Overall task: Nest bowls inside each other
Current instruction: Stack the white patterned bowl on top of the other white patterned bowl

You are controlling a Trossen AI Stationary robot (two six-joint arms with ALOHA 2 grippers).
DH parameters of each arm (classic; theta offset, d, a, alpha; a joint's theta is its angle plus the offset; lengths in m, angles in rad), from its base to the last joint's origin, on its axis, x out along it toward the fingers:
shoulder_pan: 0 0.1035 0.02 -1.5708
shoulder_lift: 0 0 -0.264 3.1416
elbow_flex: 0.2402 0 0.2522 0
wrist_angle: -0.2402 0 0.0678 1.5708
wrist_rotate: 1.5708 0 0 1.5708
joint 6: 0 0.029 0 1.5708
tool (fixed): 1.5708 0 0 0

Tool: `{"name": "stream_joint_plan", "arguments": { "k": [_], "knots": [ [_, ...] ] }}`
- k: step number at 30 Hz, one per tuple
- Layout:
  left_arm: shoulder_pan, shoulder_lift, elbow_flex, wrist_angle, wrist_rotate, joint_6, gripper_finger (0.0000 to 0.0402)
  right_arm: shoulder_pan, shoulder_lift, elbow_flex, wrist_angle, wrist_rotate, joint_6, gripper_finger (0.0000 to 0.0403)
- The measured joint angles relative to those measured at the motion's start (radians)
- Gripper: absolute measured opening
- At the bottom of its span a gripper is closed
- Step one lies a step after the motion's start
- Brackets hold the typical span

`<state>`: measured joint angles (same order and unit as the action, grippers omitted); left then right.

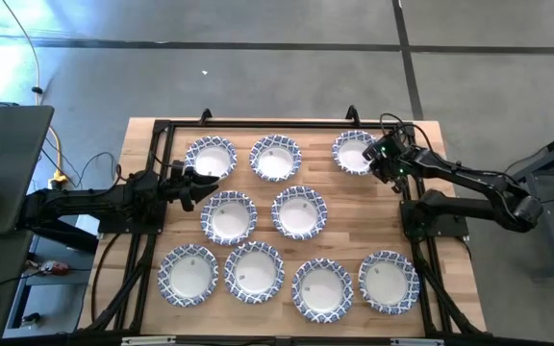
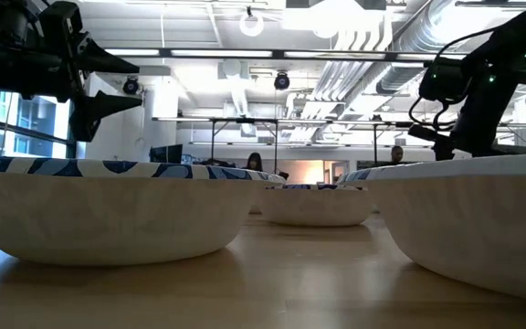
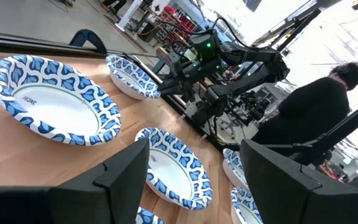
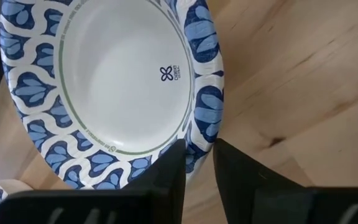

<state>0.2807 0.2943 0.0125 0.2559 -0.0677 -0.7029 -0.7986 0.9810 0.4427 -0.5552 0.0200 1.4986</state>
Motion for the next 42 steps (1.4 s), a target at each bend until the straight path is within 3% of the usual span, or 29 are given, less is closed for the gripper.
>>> {"name": "stream_joint_plan", "arguments": {
  "k": [9,18,42],
  "knots": [
    [0.0,0.0,0.0,0.0,-0.005,0.0,0.0241,0.0,0.0,0.0,-0.001,0.01,-0.017,0.0067],
    [0.0,0.0,0.0,0.0,-0.008,0.0,0.0241,0.0,0.0,0.0,0.018,0.011,-0.053,0.0024],
    [0.0,0.0,0.0,0.0,-0.008,-0.004,0.0241,0.001,0.0,0.0,0.111,-0.047,-0.093,0.0005]
  ]
}}
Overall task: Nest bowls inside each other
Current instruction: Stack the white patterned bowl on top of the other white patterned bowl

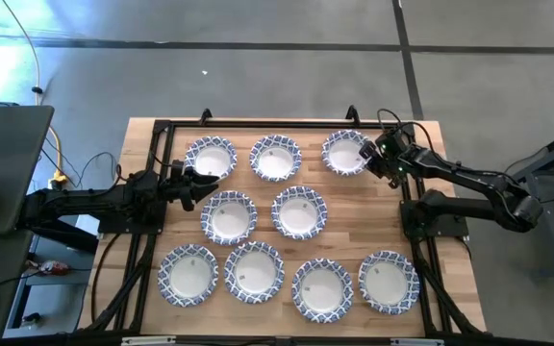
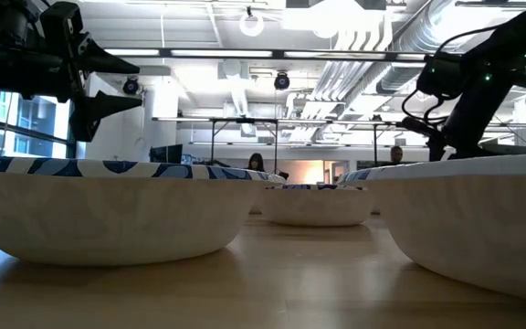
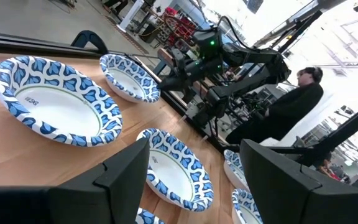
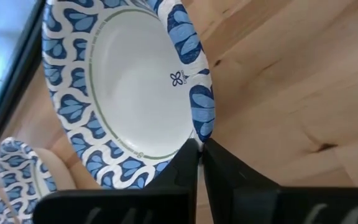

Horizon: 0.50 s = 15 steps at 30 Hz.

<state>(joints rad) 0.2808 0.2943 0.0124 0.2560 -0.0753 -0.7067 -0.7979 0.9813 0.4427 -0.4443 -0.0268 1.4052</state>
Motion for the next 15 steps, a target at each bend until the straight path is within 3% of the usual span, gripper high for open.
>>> {"name": "stream_joint_plan", "arguments": {
  "k": [15],
  "knots": [
    [0.0,0.0,0.0,0.0,-0.011,-0.01,0.0241,0.0,-0.001,0.0,0.089,-0.029,0.0,0.0005]
  ]
}}
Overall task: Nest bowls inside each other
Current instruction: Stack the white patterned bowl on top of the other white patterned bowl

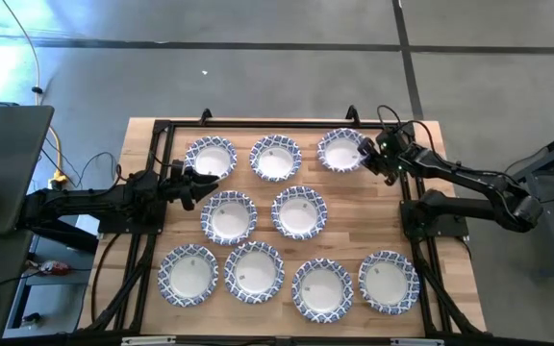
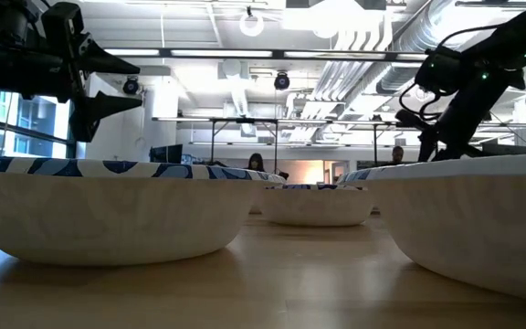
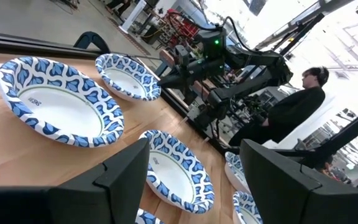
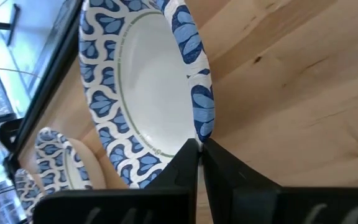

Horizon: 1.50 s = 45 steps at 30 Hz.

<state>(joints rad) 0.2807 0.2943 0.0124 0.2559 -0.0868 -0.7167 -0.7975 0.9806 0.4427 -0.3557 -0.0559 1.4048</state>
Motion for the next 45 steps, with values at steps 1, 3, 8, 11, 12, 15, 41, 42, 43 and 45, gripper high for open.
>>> {"name": "stream_joint_plan", "arguments": {
  "k": [1,3,8,11,12,15,41,42,43,45],
  "knots": [
    [0.0,0.0,0.0,0.0,0.0,-0.004,0.0241,0.0,0.0,0.0,0.005,-0.001,0.0,0.0005],
    [0.0,0.0,0.0,0.0,0.0,-0.005,0.0241,0.0,0.0,0.0,0.02,-0.005,0.0,0.0005],
    [0.0,0.0,0.0,0.0,0.0,-0.005,0.0241,0.0,-0.001,0.0,0.057,-0.013,-0.004,0.0005],
    [0.0,0.0,0.0,0.0,-0.001,-0.005,0.0241,0.0,-0.012,0.0,0.069,-0.018,-0.015,0.0005],
    [0.0,0.0,0.0,0.0,-0.001,-0.005,0.0241,0.0,-0.019,0.0,0.07,-0.019,-0.018,0.0005],
    [0.0,0.0,0.0,0.0,-0.002,-0.005,0.0241,0.0,-0.045,0.0,0.069,-0.018,-0.018,0.0004],
    [0.0,0.0,0.0,0.003,-0.02,-0.017,0.0241,0.112,-0.3,0.0,0.096,-0.034,0.007,0.0004],
    [0.0,0.0,0.0,0.003,-0.023,-0.017,0.0241,0.125,-0.304,0.0,0.105,-0.035,0.01,0.0004],
    [0.0,0.0,0.0,0.003,-0.023,-0.024,0.0241,0.139,-0.305,0.0,0.117,-0.035,0.01,0.0004],
    [0.0,0.0,0.0,0.003,-0.024,-0.036,0.0241,0.169,-0.307,0.0,0.137,-0.034,0.012,0.0004]
  ]
}}
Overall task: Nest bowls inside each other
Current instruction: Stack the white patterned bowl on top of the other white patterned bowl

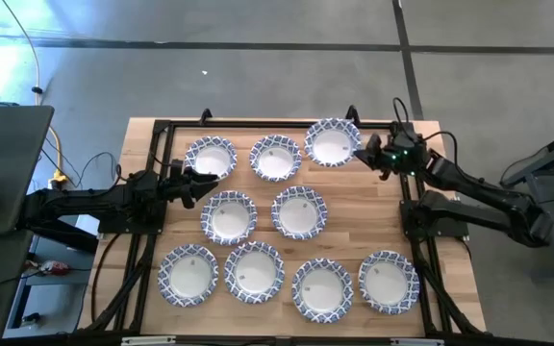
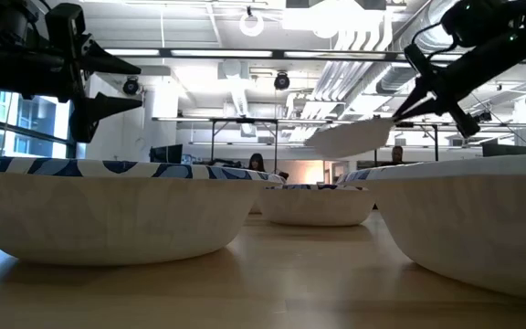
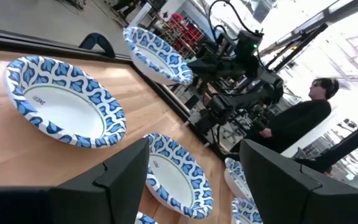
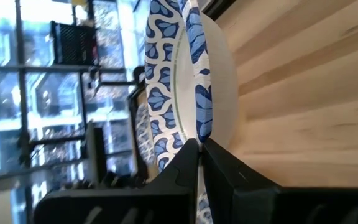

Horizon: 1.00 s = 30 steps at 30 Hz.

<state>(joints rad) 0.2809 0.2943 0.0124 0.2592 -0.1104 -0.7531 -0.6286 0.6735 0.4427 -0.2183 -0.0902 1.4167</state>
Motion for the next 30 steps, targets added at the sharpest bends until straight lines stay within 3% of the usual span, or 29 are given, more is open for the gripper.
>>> {"name": "stream_joint_plan", "arguments": {
  "k": [23,30],
  "knots": [
    [0.0,0.0,0.0,0.0,-0.004,-0.031,0.0241,0.384,0.003,0.0,0.066,0.119,0.096,0.0004],
    [0.0,0.0,0.0,0.0,-0.006,-0.033,0.0241,0.516,0.07,0.0,0.066,0.16,0.156,0.0004]
  ]
}}
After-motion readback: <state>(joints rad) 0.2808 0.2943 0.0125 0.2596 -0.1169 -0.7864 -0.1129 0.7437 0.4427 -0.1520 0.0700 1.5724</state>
